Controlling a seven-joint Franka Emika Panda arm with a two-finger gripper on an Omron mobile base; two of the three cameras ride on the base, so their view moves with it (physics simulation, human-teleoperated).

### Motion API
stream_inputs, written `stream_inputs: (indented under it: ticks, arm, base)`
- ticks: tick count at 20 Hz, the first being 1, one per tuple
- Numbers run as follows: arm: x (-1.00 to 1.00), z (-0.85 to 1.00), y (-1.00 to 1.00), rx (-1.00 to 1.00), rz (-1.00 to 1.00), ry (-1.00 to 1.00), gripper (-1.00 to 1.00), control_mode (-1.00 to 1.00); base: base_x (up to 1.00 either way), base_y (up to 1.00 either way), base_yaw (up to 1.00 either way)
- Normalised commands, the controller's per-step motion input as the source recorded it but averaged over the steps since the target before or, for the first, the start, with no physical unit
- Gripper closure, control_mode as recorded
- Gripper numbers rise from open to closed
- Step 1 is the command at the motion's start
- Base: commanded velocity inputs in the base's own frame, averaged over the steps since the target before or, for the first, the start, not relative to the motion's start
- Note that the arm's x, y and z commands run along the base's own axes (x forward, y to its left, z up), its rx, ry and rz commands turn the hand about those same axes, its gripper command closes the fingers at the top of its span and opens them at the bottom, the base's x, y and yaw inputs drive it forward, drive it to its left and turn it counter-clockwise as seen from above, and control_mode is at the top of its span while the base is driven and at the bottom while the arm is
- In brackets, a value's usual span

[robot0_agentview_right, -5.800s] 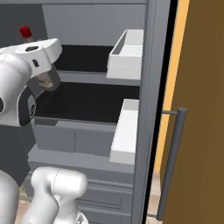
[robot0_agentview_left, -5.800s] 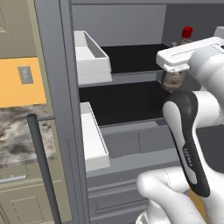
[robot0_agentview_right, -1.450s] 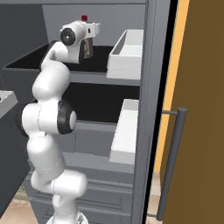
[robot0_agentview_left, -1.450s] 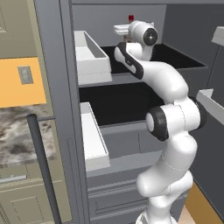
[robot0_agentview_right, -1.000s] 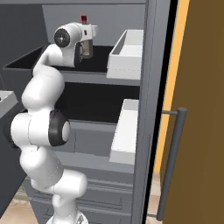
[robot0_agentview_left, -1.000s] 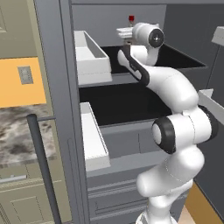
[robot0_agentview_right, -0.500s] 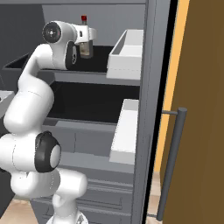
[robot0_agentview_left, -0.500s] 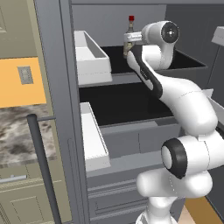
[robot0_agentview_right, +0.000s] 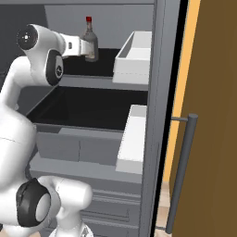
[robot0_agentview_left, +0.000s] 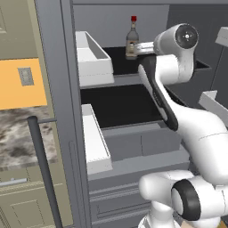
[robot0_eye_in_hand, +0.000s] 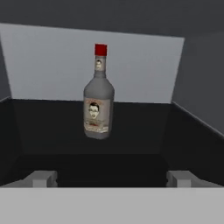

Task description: Place the liquors on the top shelf of the fridge to keep them out of children's reach, and place the orange on lower shelves for easy access.

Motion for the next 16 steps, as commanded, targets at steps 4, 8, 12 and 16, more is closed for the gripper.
stream_inputs:
  ticks: [4, 8, 12, 16]
  arm:
    - [-1.00, -0.70, -0.01, 0.11, -0.10, 0.00, -1.00, -1.00]
    - [-1.00, -0.43, -0.02, 0.18, -0.03, 0.06, -1.00, -1.00]
    - [-0.95, -0.09, -0.03, 0.19, 0.01, 0.14, -1.00, -1.00]
    - [-0.79, 0.00, -0.09, 0.12, 0.09, 0.13, -1.00, -1.00]
  base:
    - [0.00, 0.00, 0.00]
    - [0.00, 0.00, 0.00]
    - [0.00, 0.00, 0.00]
    - [0.00, 0.00, 0.00]
